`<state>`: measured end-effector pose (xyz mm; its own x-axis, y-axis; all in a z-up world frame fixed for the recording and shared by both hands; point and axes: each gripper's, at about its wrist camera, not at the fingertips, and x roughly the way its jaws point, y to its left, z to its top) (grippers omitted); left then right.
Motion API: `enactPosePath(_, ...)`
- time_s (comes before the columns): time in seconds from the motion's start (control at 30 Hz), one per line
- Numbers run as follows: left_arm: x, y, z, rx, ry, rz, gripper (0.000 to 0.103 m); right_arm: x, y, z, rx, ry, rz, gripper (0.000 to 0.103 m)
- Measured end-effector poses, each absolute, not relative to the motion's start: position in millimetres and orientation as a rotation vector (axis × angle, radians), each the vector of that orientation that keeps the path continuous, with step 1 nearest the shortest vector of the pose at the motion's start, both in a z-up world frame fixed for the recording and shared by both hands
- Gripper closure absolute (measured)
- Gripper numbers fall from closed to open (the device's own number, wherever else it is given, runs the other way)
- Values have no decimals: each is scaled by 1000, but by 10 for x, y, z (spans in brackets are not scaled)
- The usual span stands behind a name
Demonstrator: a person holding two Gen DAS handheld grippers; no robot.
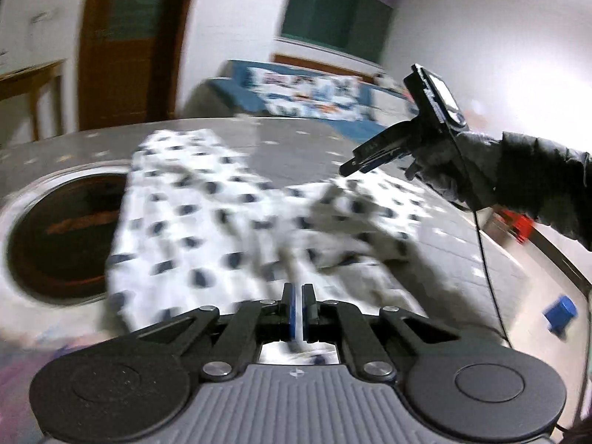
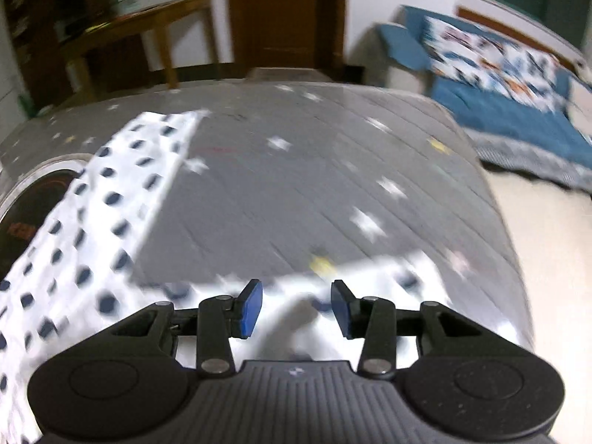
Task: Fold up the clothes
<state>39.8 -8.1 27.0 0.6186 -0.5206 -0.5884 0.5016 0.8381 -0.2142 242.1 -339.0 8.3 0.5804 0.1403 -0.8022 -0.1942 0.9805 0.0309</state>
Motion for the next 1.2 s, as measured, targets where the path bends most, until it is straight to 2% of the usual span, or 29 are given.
enactPosePath(0.3,501,-667,50,48,765,-710,99,2174,-3900,-108,17,960,123,61)
enactPosePath(0.6,499,-833,-119,35,821,-841,99,2687,-3681,-197,-66,896,125,53)
enactPosePath(0.83,488,-914,-233,3,854,-942,99,3224,-3479,-249,-66,845,114,52)
enactPosePath(0.97,482,-960,-298,-16,872,-1000,99,3482,-3355,-285,-67,819,114,48)
enactPosePath(1.03,492,-978,-318,-33,881,-1011,99,3562,-3320,-300,-65,808,115,44)
enactPosePath(1.2,467,-993,-295,-34,873,-990,98,3561,-3283,-280,-88,808,122,44)
